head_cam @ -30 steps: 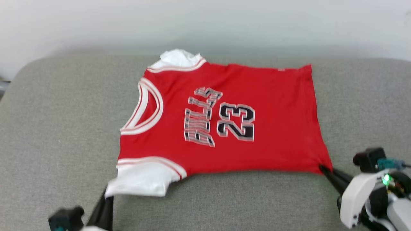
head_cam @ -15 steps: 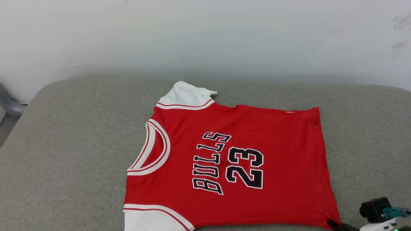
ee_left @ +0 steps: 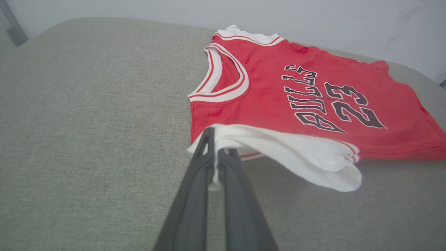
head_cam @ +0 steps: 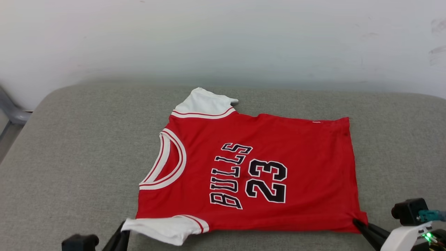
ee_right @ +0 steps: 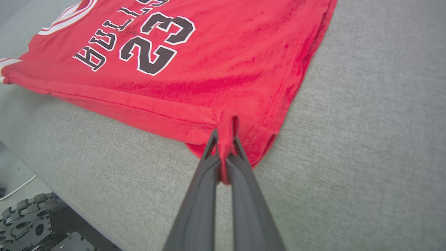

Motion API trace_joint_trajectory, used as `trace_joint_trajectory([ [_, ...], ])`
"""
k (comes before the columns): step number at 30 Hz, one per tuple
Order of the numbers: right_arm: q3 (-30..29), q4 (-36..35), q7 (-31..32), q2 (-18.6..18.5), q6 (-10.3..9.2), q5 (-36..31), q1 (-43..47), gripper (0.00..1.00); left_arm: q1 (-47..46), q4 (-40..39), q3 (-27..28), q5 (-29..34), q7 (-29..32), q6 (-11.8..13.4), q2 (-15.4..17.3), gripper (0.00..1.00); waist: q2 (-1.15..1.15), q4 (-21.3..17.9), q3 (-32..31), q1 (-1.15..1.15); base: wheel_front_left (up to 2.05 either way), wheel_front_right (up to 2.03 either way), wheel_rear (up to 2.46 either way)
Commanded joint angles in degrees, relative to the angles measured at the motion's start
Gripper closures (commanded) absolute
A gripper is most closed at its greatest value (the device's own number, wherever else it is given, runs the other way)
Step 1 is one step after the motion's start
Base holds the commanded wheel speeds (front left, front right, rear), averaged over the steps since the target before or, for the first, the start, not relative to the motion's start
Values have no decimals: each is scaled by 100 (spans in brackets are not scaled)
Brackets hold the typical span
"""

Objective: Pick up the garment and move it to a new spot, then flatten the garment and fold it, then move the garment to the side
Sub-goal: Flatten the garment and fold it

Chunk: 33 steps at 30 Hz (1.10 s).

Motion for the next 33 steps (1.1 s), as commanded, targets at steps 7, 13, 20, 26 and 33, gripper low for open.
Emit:
trace_joint_trajectory([
  [7, -131, -101, 71, 157, -6, -18, -458, 100, -1072, 183, -39, 143, 384, -374, 302, 100, 0, -210, 271, 0, 0, 0, 0],
  [13, -207, -3, 80, 209, -6, 23, -829, 100, -2082, 546, -106, 124, 694, -718, 329, 100, 0, -329, 633, 0, 0, 0, 0],
  [20, -226, 203, 141, 280, -6, 91, -1340, 100, -3120, 1230, -223, 180, 918, -1041, 242, 100, 0, -437, 1207, 0, 0, 0, 0],
  [26, -143, 445, 80, 348, -6, 92, -1781, 100, -3829, 1940, -280, 201, 925, -1264, 134, 100, 0, -519, 1694, 0, 0, 0, 0],
  [33, 73, 637, 86, 381, -6, 43, -2133, 100, -4398, 2917, -415, 248, 895, -1462, 2, 100, 0, -553, 2058, 0, 0, 0, 0],
])
